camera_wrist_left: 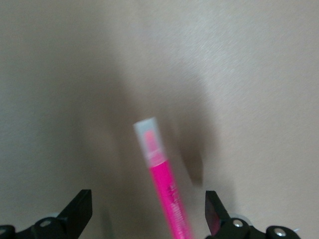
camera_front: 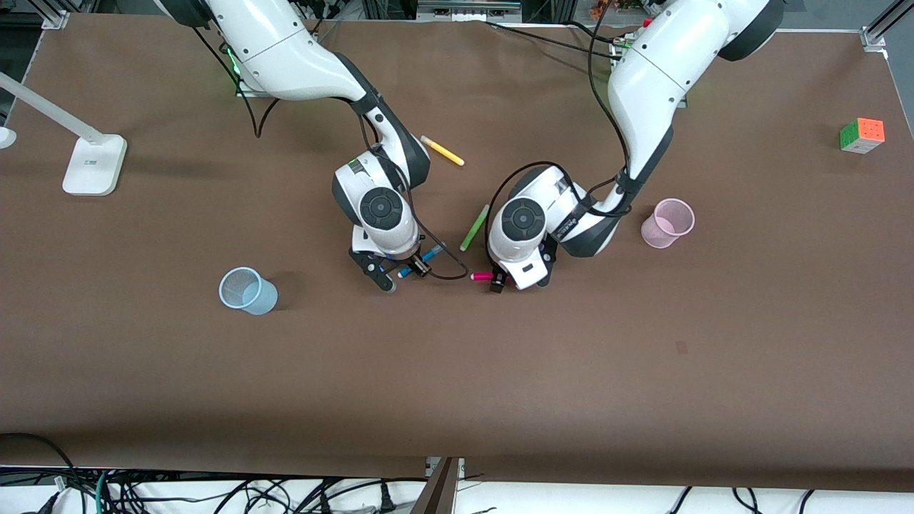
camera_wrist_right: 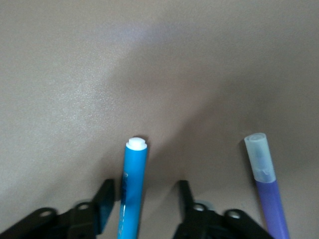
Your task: Place pink and blue markers in matching cups
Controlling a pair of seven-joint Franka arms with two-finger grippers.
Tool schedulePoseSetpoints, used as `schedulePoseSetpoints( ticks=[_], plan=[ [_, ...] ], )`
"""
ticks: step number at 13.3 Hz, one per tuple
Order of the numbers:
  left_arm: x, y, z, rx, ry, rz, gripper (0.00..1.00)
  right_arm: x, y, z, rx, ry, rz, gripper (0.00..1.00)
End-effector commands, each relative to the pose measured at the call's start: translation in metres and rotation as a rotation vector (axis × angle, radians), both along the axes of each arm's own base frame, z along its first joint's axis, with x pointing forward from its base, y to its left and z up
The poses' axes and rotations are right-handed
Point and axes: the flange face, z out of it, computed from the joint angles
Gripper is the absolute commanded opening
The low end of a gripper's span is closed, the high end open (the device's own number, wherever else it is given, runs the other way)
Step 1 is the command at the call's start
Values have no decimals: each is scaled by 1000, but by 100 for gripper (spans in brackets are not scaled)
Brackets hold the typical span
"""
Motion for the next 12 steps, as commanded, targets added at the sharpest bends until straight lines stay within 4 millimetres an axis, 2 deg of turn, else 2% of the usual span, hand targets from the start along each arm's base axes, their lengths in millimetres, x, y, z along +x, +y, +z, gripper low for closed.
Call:
schedulePoseSetpoints(
  ticks=[1,3,4,5,6,7,9,10,12],
  plan=[
    [5,-4,-11,-8,-26,22,100,4,2,0,12,-3,-14,0],
    [7,-3,-9,-9,-33,23,100,9,-1,9,17,-15,-8,0],
    [9,-4,-12,-7,-35,22,96,14,-3,18,18,-30,-4,0],
    [9,-4,-14,-3,-37,14,48,24,-9,27,20,-41,-1,0],
    [8,-5,-14,5,-46,-8,28,30,-11,42,27,-52,33,0],
    [7,-6,-14,14,-56,-22,0,38,-19,57,29,-58,94,0],
    [8,-5,-12,17,-63,-29,0,56,-39,89,19,-37,229,0],
    [11,-3,-8,23,-74,-37,0,62,-51,99,13,-16,330,0],
    [19,7,13,36,-88,-53,0,70,-75,114,8,20,492,0]
  ],
)
